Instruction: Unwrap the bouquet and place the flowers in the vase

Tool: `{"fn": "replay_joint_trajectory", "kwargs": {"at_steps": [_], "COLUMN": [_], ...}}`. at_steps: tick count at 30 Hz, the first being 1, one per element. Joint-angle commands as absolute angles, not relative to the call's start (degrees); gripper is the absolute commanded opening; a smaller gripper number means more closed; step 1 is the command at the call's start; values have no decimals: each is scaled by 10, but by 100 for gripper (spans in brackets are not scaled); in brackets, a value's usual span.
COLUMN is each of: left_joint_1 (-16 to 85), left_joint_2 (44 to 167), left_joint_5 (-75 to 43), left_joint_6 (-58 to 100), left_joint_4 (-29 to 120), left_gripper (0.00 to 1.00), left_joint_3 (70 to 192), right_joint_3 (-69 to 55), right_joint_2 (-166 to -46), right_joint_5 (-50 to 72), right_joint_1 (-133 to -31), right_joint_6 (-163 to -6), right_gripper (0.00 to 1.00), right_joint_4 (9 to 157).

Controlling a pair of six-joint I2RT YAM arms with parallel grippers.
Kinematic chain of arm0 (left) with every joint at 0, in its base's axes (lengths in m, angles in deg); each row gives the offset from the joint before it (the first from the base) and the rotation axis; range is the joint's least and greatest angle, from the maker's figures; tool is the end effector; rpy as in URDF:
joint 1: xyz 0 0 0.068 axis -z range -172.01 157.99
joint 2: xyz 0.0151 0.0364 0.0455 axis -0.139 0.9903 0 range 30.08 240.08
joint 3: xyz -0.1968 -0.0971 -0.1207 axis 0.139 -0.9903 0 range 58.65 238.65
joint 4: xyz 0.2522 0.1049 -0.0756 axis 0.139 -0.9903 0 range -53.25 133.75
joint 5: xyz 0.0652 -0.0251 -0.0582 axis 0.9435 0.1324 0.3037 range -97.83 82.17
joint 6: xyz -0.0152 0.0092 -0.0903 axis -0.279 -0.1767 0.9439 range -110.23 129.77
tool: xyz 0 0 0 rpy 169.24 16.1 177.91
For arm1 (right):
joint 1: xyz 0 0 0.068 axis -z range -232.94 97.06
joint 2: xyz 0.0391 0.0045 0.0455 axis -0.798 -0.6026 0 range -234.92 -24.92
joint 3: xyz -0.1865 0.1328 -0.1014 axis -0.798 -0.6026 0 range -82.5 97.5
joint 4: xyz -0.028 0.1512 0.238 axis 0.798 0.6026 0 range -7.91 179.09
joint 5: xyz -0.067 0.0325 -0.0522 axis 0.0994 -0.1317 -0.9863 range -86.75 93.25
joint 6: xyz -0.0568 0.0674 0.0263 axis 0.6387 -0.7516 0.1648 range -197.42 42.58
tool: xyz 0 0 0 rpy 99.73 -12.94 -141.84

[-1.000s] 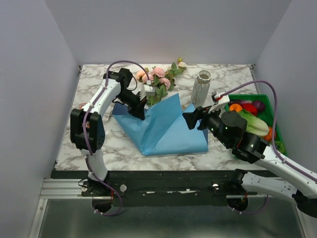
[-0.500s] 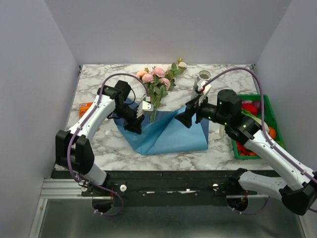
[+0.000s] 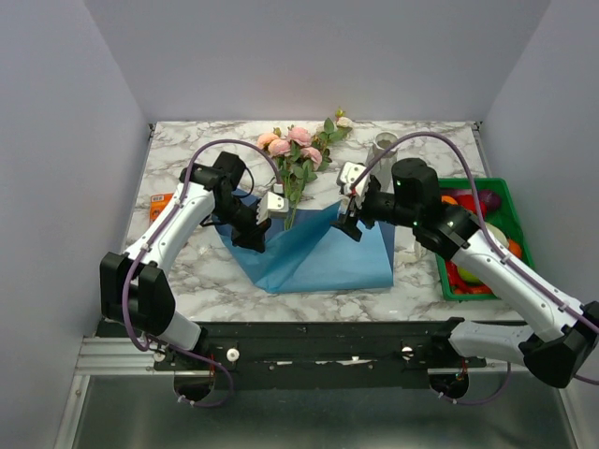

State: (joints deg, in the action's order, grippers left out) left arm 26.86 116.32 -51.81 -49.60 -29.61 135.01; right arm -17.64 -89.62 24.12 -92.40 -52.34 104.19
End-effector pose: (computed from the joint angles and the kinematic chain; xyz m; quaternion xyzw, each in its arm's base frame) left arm 0.2601 -0.1495 0.2344 0.6012 0.7042 -0.3318 0.1807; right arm 0.2326 0.2296 0.3355 -0.5209 0.6351 0.2178 0.5272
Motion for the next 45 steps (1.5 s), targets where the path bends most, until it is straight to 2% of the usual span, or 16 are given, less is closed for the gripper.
{"fn": "replay_joint_trajectory", "kwargs": {"at_steps": [1, 8, 22, 25, 26, 28, 29, 31, 32, 34, 37, 38, 41, 45], "left_joint_1": [271, 274, 284, 286, 286, 286, 286, 286, 286, 286, 286, 286, 278, 256], "left_joint_2": [1143, 1135, 1108, 1102, 1102, 1098, 1097, 1095, 1094, 1091, 1087, 1085, 1075, 1064], "left_joint_5": [-505, -501, -490, -488, -487, -486, -487, -483, -483, -477, -458, -454, -464, -493], "left_joint_6": [-499, -497, -498, -496, -497, -493, -492, -485, -484, -475, -430, -410, -388, -352], "left_joint_4": [-291, -292, -285, -283, -284, -284, -282, -278, -276, -267, -237, -233, -220, -219], "left_gripper": [22, 23, 24, 24, 24, 24, 24, 25, 25, 26, 54, 68, 81, 92], "left_joint_3": [1347, 1344, 1327, 1323, 1323, 1325, 1326, 1326, 1326, 1326, 1327, 1333, 1343, 1391], "right_joint_3": [-114, -77, -60, -59, -59, -65, -65, -64, -62, -58, -45, -39, -9, 59], "right_joint_2": [-947, -1023, -1064, -1066, -1067, -1067, -1068, -1069, -1070, -1070, -1068, -1067, -1065, -1077], "right_joint_5": [191, 127, 69, 78, 81, 77, 75, 71, 67, 67, 66, 65, 71, 110], "right_joint_1": [-953, -1013, -1052, -1060, -1064, -1072, -1074, -1082, -1083, -1088, -1097, -1101, -1116, -1146], "right_joint_6": [-416, -363, -330, -338, -338, -339, -338, -343, -345, -352, -366, -372, -411, -488], "right_gripper": [89, 86, 82, 71, 57, 45, 33, 24, 17, 11, 5, 1, 1, 1], "right_joint_4": [1092, 1140, 1150, 1158, 1163, 1162, 1165, 1171, 1174, 1181, 1199, 1211, 1250, 1302]}}
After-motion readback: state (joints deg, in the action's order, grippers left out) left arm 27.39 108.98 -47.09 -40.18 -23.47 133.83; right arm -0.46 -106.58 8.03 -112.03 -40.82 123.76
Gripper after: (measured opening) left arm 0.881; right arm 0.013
